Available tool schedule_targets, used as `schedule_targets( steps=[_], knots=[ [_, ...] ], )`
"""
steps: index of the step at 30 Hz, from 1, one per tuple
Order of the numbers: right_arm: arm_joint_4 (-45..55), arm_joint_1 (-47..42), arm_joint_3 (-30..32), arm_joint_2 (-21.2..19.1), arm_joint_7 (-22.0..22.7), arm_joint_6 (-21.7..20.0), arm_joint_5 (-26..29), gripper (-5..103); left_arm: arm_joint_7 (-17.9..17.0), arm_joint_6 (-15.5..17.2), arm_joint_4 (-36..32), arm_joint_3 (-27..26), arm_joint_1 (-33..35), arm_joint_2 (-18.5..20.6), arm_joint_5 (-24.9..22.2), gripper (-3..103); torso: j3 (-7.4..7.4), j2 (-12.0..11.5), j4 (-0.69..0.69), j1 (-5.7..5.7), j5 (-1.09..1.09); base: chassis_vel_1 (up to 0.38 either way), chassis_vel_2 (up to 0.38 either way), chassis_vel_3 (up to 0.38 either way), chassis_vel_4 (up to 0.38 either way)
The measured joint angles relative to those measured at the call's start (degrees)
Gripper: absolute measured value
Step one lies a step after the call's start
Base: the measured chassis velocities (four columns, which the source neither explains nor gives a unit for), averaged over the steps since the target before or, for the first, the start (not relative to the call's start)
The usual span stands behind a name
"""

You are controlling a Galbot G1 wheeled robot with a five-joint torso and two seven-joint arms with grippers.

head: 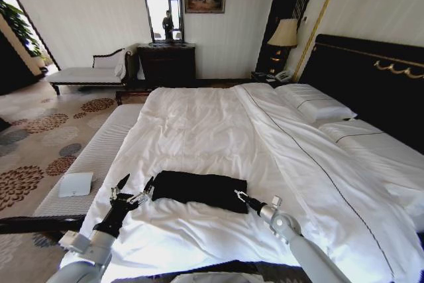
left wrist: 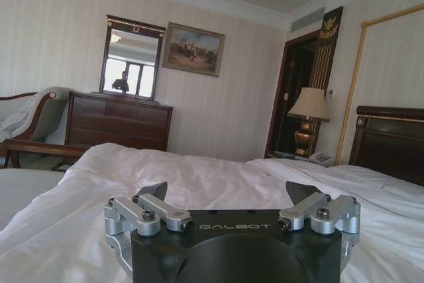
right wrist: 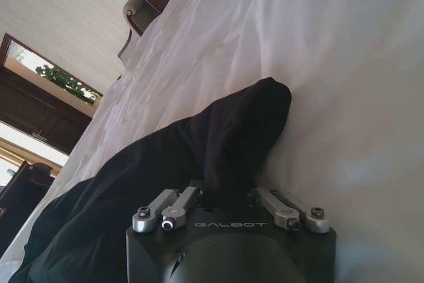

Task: Fold the clothes on the bed.

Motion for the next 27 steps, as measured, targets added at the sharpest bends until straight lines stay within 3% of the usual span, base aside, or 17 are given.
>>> schedule_targets(
  steps=[1, 4, 5, 6, 16, 27],
  knots=[
    [0.3, -0.4, 0.4, 0.5, -0.2, 0.3, -0.5, 17, 0.0, 0.0, 0.0, 0.0, 0.0, 0.0, 0.0, 100, 0.0, 0.0, 0.0, 0.0, 0.0, 0.0, 0.0, 0.0, 0.0],
    [0.7, -1.0, 0.8, 1.1, -0.5, 1.0, -1.3, 17, 0.0, 0.0, 0.0, 0.0, 0.0, 0.0, 0.0, 100, 0.0, 0.0, 0.01, 0.0, 0.0, 0.0, 0.0, 0.0, 0.0],
    [0.9, -1.2, 1.0, 1.3, -0.7, 1.3, -1.7, 7, 0.0, 0.0, 0.0, 0.0, 0.0, 0.0, 0.0, 100, 0.0, 0.0, 0.01, 0.0, 0.0, 0.0, 0.0, 0.0, 0.0],
    [1.2, -1.5, 1.3, 1.5, -0.7, 1.7, -2.3, 5, 0.0, 0.0, 0.0, 0.0, 0.0, 0.0, 0.0, 100, 0.0, 0.0, 0.0, 0.0, 0.0, 0.0, 0.0, 0.0, 0.0],
    [4.4, -2.6, 2.6, 1.4, 1.1, 3.1, -3.5, 5, 0.0, 0.0, 0.0, 0.0, 0.0, 0.0, 0.0, 100, 0.0, 0.0, 0.02, 0.0, 0.01, 0.0, 0.0, 0.0, 0.0],
    [12.0, -8.2, 10.0, -7.4, 5.7, 2.0, -5.7, 5, 0.1, 0.0, 0.0, 0.0, 0.0, 0.0, 0.0, 100, -0.01, 0.0, 0.01, 0.0, 0.02, 0.0, 0.0, 0.0, 0.0]
  ],
)
